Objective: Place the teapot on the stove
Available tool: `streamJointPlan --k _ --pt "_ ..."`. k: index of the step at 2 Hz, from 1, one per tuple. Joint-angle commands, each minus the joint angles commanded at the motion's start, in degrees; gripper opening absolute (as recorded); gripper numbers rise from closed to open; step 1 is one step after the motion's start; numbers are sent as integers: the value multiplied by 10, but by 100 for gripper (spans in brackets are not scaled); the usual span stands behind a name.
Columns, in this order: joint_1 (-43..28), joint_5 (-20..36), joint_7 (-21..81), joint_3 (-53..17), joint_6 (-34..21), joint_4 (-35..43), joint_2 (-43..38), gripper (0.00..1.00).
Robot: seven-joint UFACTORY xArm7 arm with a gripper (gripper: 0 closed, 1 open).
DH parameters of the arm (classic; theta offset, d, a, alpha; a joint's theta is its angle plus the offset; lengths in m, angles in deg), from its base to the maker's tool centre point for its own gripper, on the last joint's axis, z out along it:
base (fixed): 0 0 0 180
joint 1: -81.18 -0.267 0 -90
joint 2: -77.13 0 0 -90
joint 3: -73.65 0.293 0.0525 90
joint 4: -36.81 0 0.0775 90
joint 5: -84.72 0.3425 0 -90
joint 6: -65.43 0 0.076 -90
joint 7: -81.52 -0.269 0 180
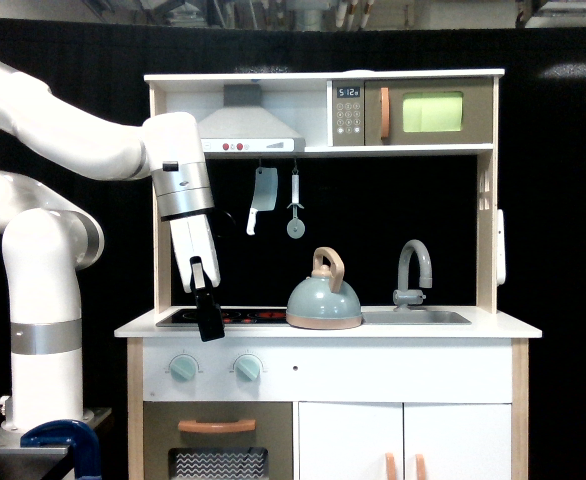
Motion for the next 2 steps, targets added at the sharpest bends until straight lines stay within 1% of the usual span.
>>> streamJointPlan --k 1,2 --pt "-103 25 227 -106 17 140 -117 100" --pt "-244 81 373 -134 -42 329 -271 100"
